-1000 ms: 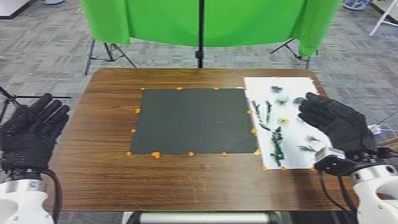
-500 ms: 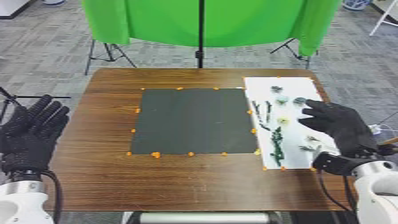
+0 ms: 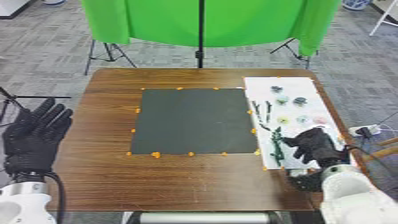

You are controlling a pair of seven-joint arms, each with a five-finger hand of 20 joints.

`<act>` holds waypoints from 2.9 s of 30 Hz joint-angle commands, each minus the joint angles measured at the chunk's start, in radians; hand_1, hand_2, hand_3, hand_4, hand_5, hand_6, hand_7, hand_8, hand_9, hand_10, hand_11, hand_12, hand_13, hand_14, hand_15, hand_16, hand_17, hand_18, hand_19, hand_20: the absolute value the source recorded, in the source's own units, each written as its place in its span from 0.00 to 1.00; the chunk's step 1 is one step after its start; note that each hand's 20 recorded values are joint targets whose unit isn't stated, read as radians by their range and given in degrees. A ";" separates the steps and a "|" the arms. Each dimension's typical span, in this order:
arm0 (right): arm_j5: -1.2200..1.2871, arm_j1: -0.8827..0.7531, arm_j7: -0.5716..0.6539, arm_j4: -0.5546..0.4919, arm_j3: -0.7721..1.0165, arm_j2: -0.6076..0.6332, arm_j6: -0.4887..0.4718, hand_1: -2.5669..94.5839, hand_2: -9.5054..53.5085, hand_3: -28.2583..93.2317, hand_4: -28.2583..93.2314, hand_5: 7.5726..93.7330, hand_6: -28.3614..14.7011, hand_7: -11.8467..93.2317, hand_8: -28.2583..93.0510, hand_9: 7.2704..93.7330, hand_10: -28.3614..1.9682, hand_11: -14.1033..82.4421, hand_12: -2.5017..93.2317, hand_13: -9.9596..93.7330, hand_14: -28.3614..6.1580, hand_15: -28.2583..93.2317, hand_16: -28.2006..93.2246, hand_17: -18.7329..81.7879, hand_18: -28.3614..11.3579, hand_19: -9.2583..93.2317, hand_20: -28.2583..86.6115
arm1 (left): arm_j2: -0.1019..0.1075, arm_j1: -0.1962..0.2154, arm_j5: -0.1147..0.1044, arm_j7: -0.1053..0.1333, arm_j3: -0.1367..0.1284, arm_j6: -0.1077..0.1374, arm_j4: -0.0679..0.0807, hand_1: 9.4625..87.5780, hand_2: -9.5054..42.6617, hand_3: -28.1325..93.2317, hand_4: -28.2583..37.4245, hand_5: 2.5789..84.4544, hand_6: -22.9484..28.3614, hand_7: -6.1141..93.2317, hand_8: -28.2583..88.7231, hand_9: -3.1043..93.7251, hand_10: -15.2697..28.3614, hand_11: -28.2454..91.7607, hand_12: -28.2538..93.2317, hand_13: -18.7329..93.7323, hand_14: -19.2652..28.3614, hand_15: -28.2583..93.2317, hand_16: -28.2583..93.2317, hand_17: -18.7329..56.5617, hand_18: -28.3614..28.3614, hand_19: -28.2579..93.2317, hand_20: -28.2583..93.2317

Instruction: Arrange flowers

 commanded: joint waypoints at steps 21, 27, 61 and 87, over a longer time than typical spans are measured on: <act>-0.780 0.214 0.117 0.214 -0.352 0.031 0.004 0.41 0.00 0.75 0.00 0.66 0.52 0.60 0.11 0.71 0.32 0.69 0.39 0.73 0.37 0.89 0.50 0.50 0.00 0.95 0.61 | -0.006 0.022 -0.045 -0.007 0.021 0.022 -0.002 0.21 0.43 0.84 0.00 0.52 0.64 0.21 0.17 0.42 0.72 0.40 0.33 0.41 0.73 0.48 0.20 0.21 0.73 0.43 0.34; -0.751 0.242 0.108 0.255 -0.381 0.035 -0.036 0.42 0.00 0.74 0.00 0.70 0.52 0.48 0.13 0.71 0.31 0.66 0.36 0.72 0.36 0.88 0.49 0.49 0.00 0.95 0.62 | -0.005 0.019 -0.054 -0.002 0.019 0.026 0.001 0.21 0.43 0.84 0.00 0.53 0.64 0.21 0.17 0.42 0.72 0.39 0.33 0.41 0.73 0.48 0.19 0.21 0.73 0.43 0.34; -0.528 0.229 0.144 0.077 -0.335 0.008 0.133 0.62 0.00 0.84 0.08 0.86 0.59 0.41 0.42 0.94 0.53 0.37 0.55 0.82 0.48 0.79 0.53 0.56 0.00 0.94 0.60 | -0.010 0.102 -0.266 0.011 -0.049 0.004 0.015 0.20 0.42 0.84 0.00 0.52 0.63 0.20 0.17 0.42 0.71 0.39 0.33 0.41 0.72 0.48 0.20 0.21 0.73 0.42 0.34; -0.113 0.900 0.113 0.473 -0.816 -0.376 0.132 0.62 0.00 0.83 0.09 0.84 0.60 0.43 0.42 0.92 0.55 0.39 0.54 0.82 0.48 0.80 0.52 0.56 0.00 0.95 0.59 | 0.007 0.098 -0.251 -0.015 -0.023 0.006 0.015 0.19 0.43 0.83 0.00 0.51 0.63 0.20 0.17 0.41 0.72 0.38 0.34 0.40 0.72 0.46 0.20 0.21 0.73 0.42 0.34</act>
